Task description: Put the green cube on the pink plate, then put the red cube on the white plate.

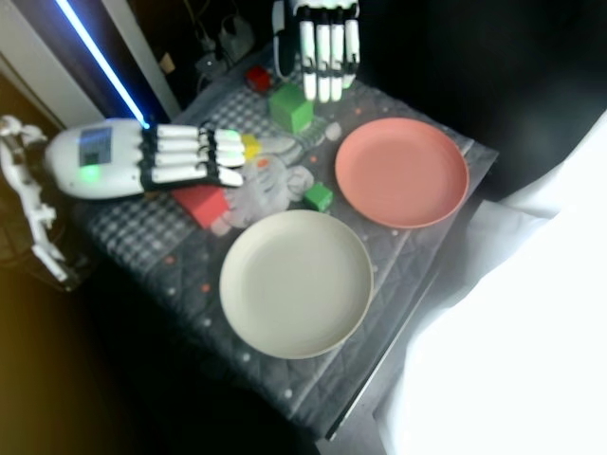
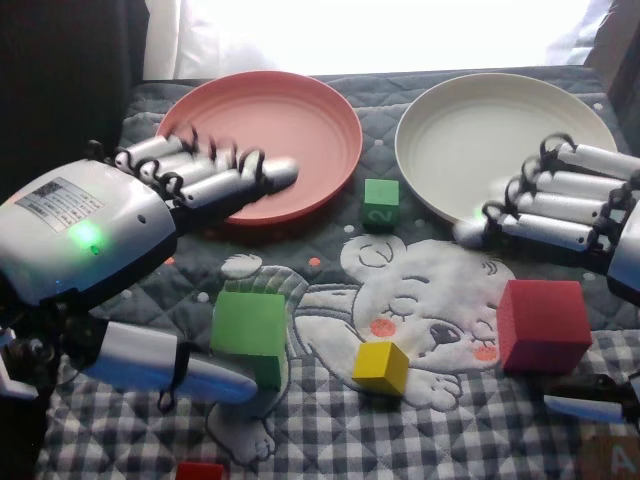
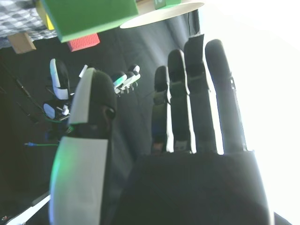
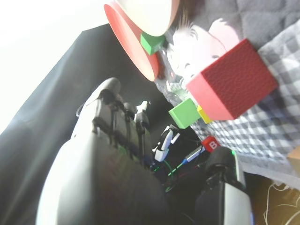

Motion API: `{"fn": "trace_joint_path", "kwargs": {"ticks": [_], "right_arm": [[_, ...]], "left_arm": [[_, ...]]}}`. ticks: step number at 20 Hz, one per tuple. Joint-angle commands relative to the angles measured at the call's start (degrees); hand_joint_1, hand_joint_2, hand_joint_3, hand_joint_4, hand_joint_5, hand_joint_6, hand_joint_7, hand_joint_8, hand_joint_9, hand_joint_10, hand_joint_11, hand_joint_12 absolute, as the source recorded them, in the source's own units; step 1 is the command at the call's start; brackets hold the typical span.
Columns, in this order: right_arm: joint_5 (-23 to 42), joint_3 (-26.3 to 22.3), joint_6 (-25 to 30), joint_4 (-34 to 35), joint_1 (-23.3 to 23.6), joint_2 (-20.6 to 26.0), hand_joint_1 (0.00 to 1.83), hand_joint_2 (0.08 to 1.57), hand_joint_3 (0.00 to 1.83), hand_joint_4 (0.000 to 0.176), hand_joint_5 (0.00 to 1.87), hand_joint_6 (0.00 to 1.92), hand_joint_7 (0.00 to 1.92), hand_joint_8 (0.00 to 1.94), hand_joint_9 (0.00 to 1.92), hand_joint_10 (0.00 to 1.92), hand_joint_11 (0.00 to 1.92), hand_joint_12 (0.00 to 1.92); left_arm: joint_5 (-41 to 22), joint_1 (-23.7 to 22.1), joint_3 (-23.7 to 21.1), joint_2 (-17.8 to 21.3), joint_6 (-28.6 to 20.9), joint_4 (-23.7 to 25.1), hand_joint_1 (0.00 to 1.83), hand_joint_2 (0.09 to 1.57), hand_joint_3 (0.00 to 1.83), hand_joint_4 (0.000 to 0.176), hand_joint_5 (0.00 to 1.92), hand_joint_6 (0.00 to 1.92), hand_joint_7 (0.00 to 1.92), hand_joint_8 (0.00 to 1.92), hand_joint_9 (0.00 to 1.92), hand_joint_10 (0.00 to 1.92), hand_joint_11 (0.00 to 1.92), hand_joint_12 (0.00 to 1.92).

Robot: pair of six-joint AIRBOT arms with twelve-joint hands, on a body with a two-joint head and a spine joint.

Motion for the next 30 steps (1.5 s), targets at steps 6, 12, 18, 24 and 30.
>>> {"fn": "trace_joint_path", "kwargs": {"ticks": [6,12,18,24,30], "right_arm": [[-6.74,0.12,0.32,1.20,1.00,-0.17,0.69,0.87,0.06,0.000,0.21,0.88,0.37,0.60,0.29,0.72,0.00,1.27],[-6.74,0.19,0.32,1.20,1.06,-0.36,0.72,0.92,0.03,0.000,0.15,0.99,0.29,0.77,0.21,0.84,0.00,1.30],[-6.74,0.16,0.32,1.20,1.09,-0.35,0.71,0.92,0.01,0.000,0.19,0.94,0.28,0.71,0.21,0.79,0.00,1.21],[-6.75,0.12,0.32,1.20,1.18,-0.28,0.74,0.94,0.01,0.000,0.19,1.06,0.25,0.91,0.18,0.97,0.00,1.35],[-6.75,0.14,0.32,1.20,1.24,-0.33,0.67,0.96,0.01,0.000,0.20,1.19,0.22,1.06,0.15,1.07,0.00,1.36]], "left_arm": [[-5.90,-0.58,-0.40,-0.48,-0.12,1.17,0.57,0.82,0.00,0.091,0.08,0.01,0.21,0.02,0.23,0.04,0.00,0.70],[-1.11,-0.81,1.94,-3.42,-0.12,1.94,0.53,0.91,0.01,0.106,0.21,0.00,0.34,0.01,0.35,0.02,0.00,0.89],[2.86,-0.80,4.11,-5.94,-0.12,1.79,0.52,0.95,0.00,0.012,0.26,0.01,0.40,0.01,0.45,0.07,0.00,1.34],[5.04,-0.47,4.97,-6.76,-0.12,1.60,0.59,1.01,0.00,0.000,0.46,0.01,0.61,0.04,0.55,0.24,0.07,1.36],[3.98,-0.39,6.49,-7.55,-0.12,0.73,1.27,1.26,0.01,0.000,0.60,1.37,0.71,1.43,0.71,1.51,0.52,1.64]]}}
